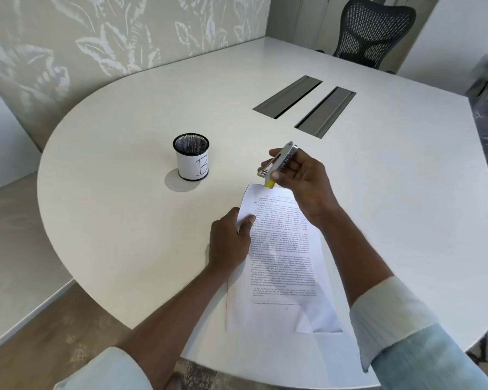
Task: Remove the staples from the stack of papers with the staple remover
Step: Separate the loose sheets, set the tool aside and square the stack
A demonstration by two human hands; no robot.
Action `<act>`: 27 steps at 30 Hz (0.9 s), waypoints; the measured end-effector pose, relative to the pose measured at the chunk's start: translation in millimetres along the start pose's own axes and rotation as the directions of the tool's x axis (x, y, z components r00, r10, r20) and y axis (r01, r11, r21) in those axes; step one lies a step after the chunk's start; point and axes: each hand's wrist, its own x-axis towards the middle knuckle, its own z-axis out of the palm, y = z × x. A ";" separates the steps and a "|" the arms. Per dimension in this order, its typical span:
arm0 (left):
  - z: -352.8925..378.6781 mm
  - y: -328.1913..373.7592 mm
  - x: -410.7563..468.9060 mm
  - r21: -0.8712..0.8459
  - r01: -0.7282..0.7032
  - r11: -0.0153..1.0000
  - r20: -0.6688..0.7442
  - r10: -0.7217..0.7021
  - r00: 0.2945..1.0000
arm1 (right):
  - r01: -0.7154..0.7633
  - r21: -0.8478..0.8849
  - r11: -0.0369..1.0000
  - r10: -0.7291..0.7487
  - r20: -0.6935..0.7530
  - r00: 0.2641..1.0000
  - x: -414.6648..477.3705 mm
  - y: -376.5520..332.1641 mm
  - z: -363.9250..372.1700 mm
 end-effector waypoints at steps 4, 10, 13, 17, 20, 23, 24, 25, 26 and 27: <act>1.0 -1.8 0.8 0.004 -0.003 1.000 0.005 0.003 1.000 | -0.015 -0.067 0.998 0.018 0.049 0.999 9.0 4.8 9.1; -0.6 -2.3 0.3 -0.016 -0.013 1.000 -0.008 0.012 1.000 | -0.040 -0.103 0.994 0.048 0.086 0.995 10.0 12.8 14.0; -1.1 -3.8 -0.1 -0.015 -0.003 1.000 -0.006 0.003 1.000 | -0.045 -0.113 0.993 0.055 0.086 0.995 9.4 16.3 14.0; -1.4 -2.6 -0.7 -0.002 -0.024 1.000 -0.021 0.023 0.999 | -0.031 -0.107 0.994 0.040 0.086 0.995 8.8 17.1 10.9; -1.1 -2.0 -0.1 -0.003 -0.030 1.000 -0.027 0.030 0.999 | -0.017 -0.090 0.996 0.025 0.084 0.996 7.8 17.3 8.4; -0.9 -1.3 0.2 -0.006 -0.040 0.999 -0.025 0.040 0.999 | -0.008 -0.093 0.996 0.016 0.089 0.996 7.3 17.5 7.0; -1.0 -1.1 -0.1 -0.009 -0.044 0.999 -0.028 0.043 0.999 | -0.006 -0.101 0.995 0.015 0.092 0.996 7.2 17.9 6.7; -1.1 -0.8 -0.3 -0.011 -0.045 0.999 -0.031 0.045 0.999 | -0.005 -0.108 0.994 0.014 0.091 0.996 7.1 18.5 6.5; -1.2 -0.6 -0.4 -0.013 -0.042 0.999 -0.031 0.042 0.999 | -0.006 -0.110 0.994 0.016 0.089 0.996 6.9 19.1 6.0; -1.1 -0.5 -0.4 -0.012 -0.037 0.999 -0.027 0.036 0.999 | -0.010 -0.111 0.994 0.020 0.088 0.996 6.7 20.0 5.5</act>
